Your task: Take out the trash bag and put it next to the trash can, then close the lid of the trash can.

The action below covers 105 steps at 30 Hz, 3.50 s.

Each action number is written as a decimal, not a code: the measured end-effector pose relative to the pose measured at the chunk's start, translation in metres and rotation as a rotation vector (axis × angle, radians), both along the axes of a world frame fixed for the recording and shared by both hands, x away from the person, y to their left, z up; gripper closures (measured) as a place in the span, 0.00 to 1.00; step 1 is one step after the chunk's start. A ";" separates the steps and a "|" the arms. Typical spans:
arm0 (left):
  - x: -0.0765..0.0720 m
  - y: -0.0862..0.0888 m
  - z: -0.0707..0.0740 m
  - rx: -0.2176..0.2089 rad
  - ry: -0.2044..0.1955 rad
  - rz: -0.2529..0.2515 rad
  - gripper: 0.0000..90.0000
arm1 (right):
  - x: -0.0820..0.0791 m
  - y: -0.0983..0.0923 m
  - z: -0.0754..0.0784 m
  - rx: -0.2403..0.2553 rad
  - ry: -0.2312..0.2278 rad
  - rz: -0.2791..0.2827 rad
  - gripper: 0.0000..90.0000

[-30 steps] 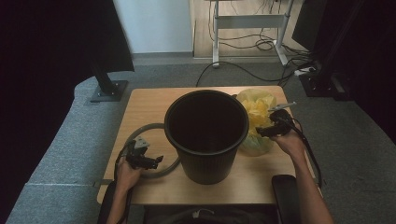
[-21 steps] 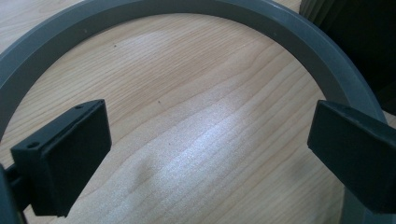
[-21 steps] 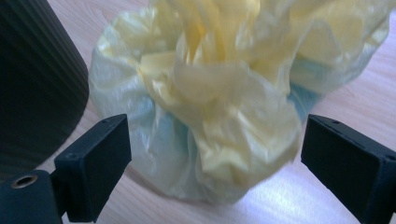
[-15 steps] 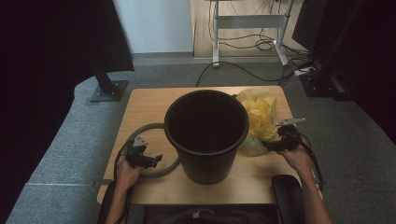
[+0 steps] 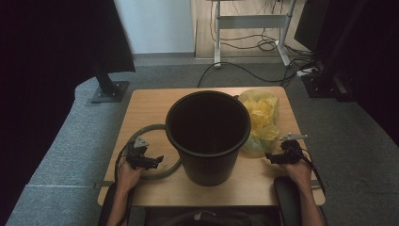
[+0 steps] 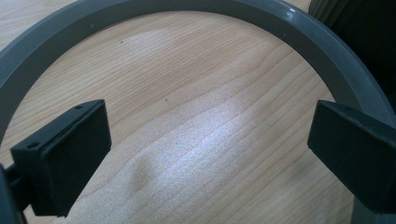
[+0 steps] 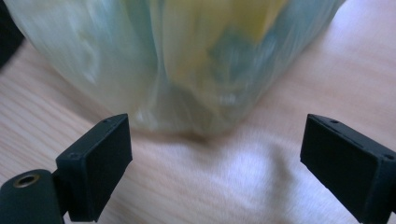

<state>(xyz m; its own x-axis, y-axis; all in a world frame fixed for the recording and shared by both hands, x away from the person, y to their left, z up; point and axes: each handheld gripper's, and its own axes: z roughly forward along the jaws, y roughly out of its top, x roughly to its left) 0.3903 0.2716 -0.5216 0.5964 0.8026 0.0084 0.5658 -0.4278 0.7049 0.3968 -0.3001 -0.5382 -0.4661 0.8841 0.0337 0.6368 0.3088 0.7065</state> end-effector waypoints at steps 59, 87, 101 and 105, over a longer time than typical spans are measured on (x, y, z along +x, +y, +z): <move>0.045 0.072 -0.023 0.043 0.074 0.169 0.00 | -0.003 -0.002 -0.019 -0.018 -0.027 0.005 0.00; 0.044 0.094 -0.012 -0.001 0.086 0.305 0.74 | -0.004 -0.001 -0.019 -0.018 -0.027 0.009 0.00; 0.044 0.103 -0.010 -0.065 0.142 0.323 0.87 | -0.004 -0.001 -0.019 -0.018 -0.027 0.009 0.00; 0.044 0.107 -0.008 -0.098 0.159 0.321 0.87 | -0.004 -0.001 -0.019 -0.018 -0.027 0.009 0.00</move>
<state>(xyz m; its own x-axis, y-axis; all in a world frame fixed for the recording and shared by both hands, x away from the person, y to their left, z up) 0.4345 0.3784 -0.5295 0.3018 0.9415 -0.1502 0.7662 -0.1458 0.6258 0.3931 -0.3011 -0.5576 -0.4746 0.8802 0.0049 0.6144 0.3273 0.7179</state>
